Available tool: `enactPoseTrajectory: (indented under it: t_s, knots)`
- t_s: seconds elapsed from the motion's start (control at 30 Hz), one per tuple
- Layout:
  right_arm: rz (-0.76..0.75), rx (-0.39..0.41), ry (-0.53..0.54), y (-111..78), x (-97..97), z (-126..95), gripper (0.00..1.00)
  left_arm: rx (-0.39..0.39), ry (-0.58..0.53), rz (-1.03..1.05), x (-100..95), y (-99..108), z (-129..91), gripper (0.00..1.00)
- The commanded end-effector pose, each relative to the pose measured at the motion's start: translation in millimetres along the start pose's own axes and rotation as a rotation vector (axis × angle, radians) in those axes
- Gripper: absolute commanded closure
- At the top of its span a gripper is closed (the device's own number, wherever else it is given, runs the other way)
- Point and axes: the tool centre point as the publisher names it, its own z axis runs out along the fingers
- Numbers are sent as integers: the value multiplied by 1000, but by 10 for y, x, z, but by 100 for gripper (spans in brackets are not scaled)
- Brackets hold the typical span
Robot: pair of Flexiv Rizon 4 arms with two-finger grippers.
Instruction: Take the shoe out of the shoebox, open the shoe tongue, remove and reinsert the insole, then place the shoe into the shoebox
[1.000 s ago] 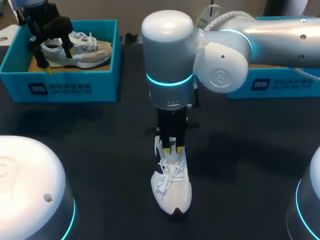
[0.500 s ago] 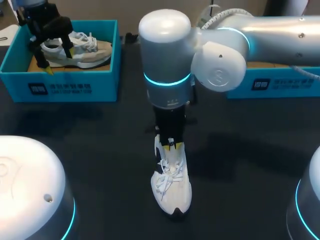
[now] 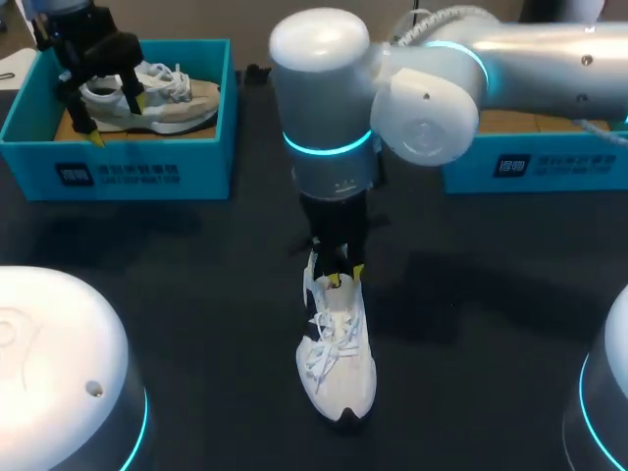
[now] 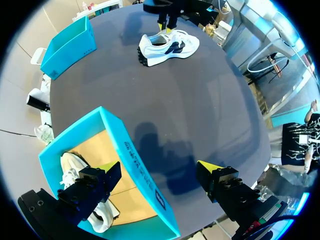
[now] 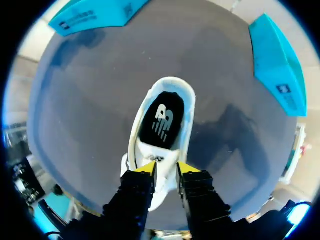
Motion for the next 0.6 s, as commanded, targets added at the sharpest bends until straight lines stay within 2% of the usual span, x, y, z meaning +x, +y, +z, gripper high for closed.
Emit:
enactPoseTrajectory:
  t_s: [0.03,0.17,0.23,0.27,0.3,0.33,0.6]
  knots:
    - [-123,-44,-59,-17,-71,-381,62,-1,0,1,3,4,0,0]
    - [-326,-73,-107,49,-143,-497,56,-1,0,1,3,4,0,0]
    - [-379,-62,-139,90,-180,-527,49,-1,0,1,3,4,0,0]
    - [-430,-62,-153,114,-192,-535,34,-1,0,1,3,4,0,0]
    - [-457,-67,-157,136,-205,-541,5,-1,0,1,3,4,0,0]
    - [-486,-69,-161,152,-229,-543,0,-1,0,1,3,4,0,0]
    - [-815,-182,-202,227,-383,-622,0,-1,0,1,3,4,0,0]
